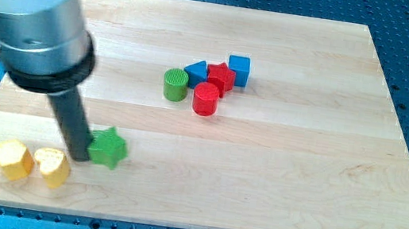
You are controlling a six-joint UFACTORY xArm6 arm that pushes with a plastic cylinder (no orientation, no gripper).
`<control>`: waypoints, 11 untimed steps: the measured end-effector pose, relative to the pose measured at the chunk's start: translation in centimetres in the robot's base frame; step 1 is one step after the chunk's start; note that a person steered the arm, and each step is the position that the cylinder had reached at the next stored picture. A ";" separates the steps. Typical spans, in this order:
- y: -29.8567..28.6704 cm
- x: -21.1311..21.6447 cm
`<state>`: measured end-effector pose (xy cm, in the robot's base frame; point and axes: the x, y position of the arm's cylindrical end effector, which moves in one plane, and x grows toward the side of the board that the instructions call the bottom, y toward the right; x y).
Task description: Push the green star to the bottom of the cube
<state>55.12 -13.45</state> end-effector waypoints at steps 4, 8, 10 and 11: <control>13.9 -3.6; 21.9 3.2; 20.0 -7.1; 19.6 -1.1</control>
<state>53.97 6.18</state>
